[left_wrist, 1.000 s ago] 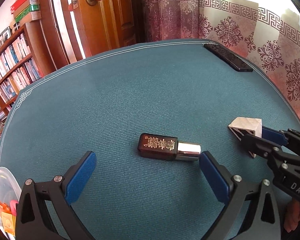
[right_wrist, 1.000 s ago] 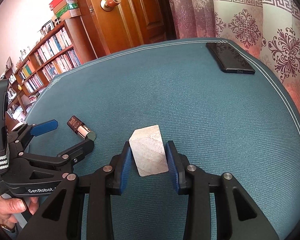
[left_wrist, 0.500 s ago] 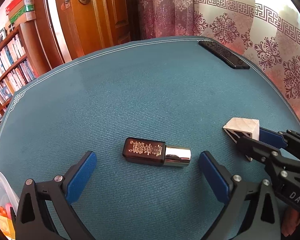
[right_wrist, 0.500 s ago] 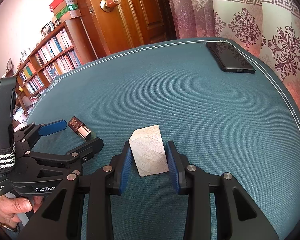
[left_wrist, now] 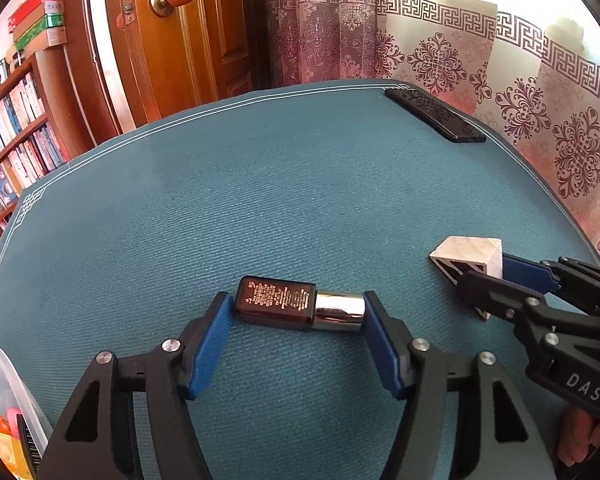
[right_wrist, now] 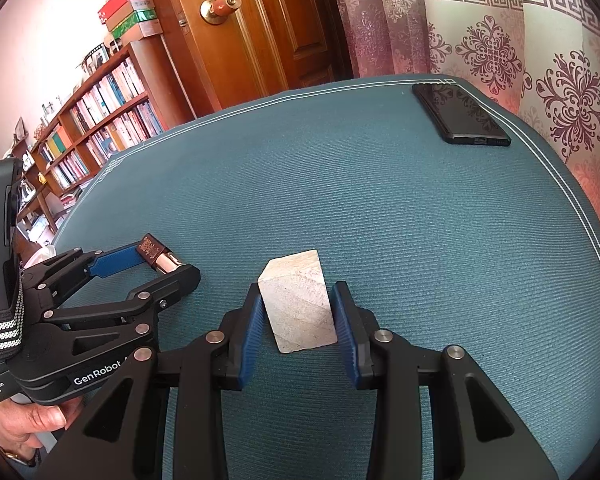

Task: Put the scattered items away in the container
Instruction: 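Grasp the brown bottle with the left gripper while right gripper holds card, then carry the brown bottle and beige card over the clear bowl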

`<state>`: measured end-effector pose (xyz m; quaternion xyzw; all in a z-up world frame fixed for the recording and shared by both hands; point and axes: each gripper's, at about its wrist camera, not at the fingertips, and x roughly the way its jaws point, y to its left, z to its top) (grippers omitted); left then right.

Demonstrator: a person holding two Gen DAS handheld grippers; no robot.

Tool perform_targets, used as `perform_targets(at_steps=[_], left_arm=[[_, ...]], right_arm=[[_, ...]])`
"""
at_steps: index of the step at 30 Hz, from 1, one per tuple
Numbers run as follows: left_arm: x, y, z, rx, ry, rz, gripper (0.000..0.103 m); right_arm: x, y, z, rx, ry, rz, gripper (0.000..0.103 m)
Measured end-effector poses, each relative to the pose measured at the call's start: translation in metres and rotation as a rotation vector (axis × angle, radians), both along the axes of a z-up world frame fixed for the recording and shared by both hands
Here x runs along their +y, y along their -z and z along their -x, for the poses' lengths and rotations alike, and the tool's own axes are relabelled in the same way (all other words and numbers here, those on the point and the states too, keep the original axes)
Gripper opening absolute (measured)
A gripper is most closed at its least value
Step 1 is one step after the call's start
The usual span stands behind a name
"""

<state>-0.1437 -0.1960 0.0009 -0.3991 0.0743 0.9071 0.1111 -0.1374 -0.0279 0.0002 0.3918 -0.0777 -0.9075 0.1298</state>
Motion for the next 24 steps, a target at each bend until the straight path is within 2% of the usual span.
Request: perform_targets(at_steps=[15, 24], left_arm=[[-0.008, -0.002, -0.022, -0.012, -0.047, -0.022, 0.065], [-0.021, -0.017, -0.051, 0.011, -0.095, -0.056, 0.066]], right_arm=[[0.001, -0.001, -0.001, 0.0, -0.001, 0.01, 0.038], [0.001, -0.001, -0.001, 0.0, -0.001, 0.012, 0.037]])
